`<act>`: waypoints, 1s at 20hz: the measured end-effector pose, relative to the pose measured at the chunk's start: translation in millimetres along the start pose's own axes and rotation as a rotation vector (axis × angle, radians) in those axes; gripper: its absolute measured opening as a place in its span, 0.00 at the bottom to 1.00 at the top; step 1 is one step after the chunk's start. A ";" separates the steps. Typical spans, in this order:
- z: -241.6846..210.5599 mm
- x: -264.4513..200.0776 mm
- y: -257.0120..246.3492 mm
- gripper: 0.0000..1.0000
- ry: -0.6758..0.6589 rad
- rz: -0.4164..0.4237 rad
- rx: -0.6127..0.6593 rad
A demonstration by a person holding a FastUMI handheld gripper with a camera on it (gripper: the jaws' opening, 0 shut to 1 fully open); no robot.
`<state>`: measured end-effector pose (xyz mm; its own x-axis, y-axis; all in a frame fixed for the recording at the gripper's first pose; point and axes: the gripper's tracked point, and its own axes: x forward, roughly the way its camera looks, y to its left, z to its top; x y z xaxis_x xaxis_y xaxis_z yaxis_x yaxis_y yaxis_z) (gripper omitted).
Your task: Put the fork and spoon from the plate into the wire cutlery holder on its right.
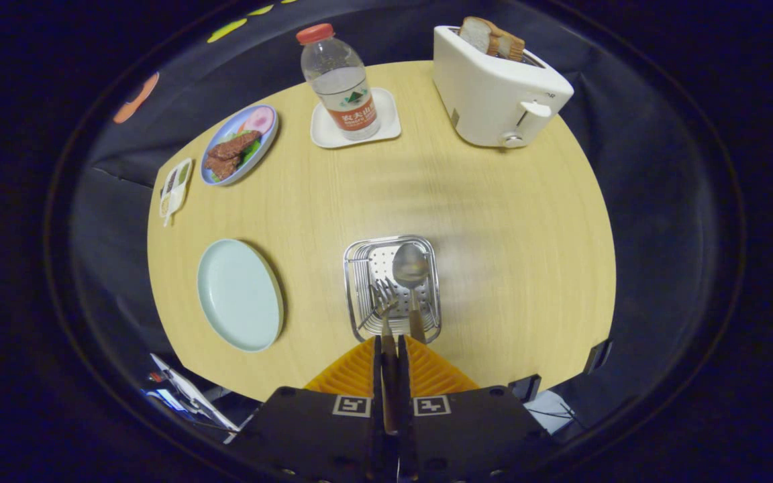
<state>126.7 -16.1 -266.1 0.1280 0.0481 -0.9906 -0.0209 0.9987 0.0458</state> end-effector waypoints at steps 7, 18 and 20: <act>17.9 -24.2 20.6 0.21 -0.158 0.027 -0.063; 1.5 -65.8 62.2 0.90 -0.349 0.013 -0.105; -3.4 -78.1 73.6 0.98 -0.391 -0.003 -0.114</act>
<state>111.8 53.6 -185.8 0.4952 0.0691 -0.8660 -0.1273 0.9918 0.0064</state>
